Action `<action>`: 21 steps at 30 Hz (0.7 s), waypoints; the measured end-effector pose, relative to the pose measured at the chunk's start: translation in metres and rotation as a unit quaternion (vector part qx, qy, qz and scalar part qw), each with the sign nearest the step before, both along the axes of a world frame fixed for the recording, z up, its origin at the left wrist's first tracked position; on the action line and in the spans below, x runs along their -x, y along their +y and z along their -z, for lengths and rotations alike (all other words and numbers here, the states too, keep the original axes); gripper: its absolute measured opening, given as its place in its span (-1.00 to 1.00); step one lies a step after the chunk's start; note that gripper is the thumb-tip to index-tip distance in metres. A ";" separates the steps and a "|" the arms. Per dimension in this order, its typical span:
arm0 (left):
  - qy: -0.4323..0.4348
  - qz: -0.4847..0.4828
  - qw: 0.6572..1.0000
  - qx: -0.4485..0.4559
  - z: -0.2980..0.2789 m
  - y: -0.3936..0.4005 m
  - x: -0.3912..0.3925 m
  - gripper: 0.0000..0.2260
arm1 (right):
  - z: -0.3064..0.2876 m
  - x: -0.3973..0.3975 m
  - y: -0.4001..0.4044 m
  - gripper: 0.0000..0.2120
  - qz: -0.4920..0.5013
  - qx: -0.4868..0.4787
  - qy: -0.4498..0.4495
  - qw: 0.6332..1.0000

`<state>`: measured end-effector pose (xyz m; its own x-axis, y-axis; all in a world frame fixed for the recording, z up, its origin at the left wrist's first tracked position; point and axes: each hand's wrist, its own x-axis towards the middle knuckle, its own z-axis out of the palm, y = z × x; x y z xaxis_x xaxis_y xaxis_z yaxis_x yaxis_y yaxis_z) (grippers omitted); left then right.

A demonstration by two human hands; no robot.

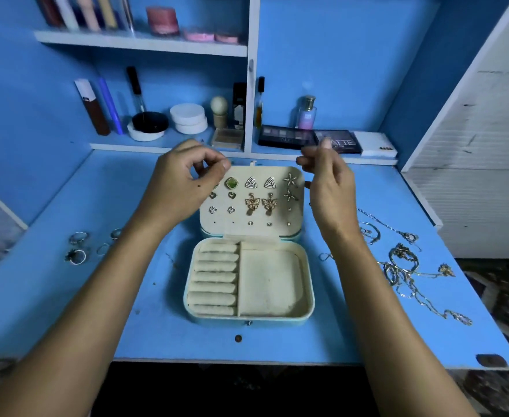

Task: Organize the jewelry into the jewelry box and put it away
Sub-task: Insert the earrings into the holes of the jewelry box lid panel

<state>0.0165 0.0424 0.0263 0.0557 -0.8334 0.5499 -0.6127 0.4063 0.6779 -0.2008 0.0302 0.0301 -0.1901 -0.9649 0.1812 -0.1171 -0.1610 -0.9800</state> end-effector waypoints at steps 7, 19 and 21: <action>0.013 -0.026 1.000 -0.007 0.025 -0.010 0.003 -0.89 | 0.023 -0.004 -0.013 -0.51 -0.047 -0.053 0.064 0.995; -0.006 -0.033 0.996 -0.083 0.049 -0.009 0.000 -0.67 | 0.041 -0.007 -0.015 -0.51 -0.046 -0.040 0.133 0.989; 0.001 -0.036 0.995 -0.090 0.050 -0.007 0.001 -0.66 | 0.043 -0.007 -0.015 -0.51 -0.046 -0.040 0.139 0.988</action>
